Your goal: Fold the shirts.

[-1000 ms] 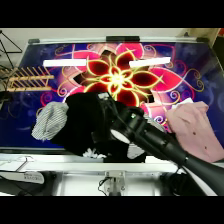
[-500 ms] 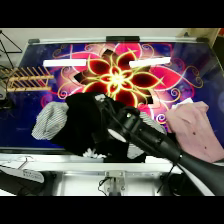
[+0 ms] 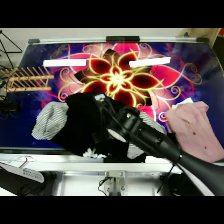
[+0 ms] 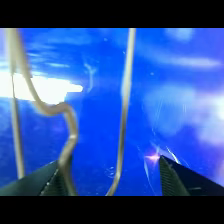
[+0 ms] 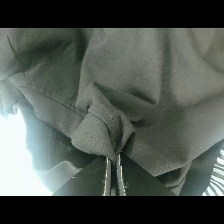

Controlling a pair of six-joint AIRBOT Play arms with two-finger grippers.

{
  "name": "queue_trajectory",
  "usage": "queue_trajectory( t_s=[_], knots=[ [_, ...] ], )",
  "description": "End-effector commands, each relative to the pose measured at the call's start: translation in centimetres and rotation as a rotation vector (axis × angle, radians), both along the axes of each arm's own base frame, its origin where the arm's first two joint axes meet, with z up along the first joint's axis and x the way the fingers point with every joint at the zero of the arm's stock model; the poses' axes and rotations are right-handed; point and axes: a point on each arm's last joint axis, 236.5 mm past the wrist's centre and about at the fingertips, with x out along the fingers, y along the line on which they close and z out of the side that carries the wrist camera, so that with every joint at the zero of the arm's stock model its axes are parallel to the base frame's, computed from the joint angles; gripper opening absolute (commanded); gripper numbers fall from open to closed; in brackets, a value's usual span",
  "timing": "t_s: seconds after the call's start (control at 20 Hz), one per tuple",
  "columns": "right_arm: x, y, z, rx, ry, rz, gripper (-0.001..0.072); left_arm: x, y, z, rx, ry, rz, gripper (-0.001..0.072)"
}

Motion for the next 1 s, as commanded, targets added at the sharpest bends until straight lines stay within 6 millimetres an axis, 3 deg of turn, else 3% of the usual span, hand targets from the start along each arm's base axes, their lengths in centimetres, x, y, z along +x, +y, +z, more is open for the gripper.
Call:
queue_trajectory(
  t_s=[0.0, 0.1, 0.2, 0.25, 0.45, 0.5, 0.7, 0.95],
  knots=[
    [0.2, -0.2, 0.0, -0.007, -0.01, -0.001, 0.0067, -0.1, -0.3, -0.6, -0.015, 0.011, -0.003, 0.0602],
    [0.4, -0.3, 0.0, -0.012, -0.018, -0.001, 0.0067, -0.1, -0.2, -0.7, -0.015, 0.011, -0.003, 0.0595],
    [0.5, -0.3, 0.0, -0.014, -0.022, -0.002, 0.0067, -0.3, -0.4, -0.9, -0.022, 0.019, -0.004, 0.0461],
    [0.6, -0.4, 0.0, -0.016, -0.025, -0.002, 0.0067, -0.3, -0.5, -1.0, -0.025, 0.023, -0.004, 0.0456],
    [0.9, -0.6, 0.1, -0.025, -0.04, -0.003, 0.0067, -0.3, -0.4, -0.9, -0.024, 0.022, -0.004, 0.0088],
    [0.9, -0.6, 0.1, -0.025, -0.04, -0.003, 0.0067, -0.3, -0.4, -0.8, -0.022, 0.019, -0.004, 0.0042],
    [1.0, -0.7, 0.1, -0.028, -0.045, -0.002, 0.0067, 0.3, -0.3, 1.2, -0.005, -0.02, -0.001, 0.0038],
    [2.1, -1.8, 2.4, -0.018, -0.131, -0.01, 0.0068, 2.0, 0.8, 7.5, 0.056, -0.146, 0.07, 0.0037]
  ],
)
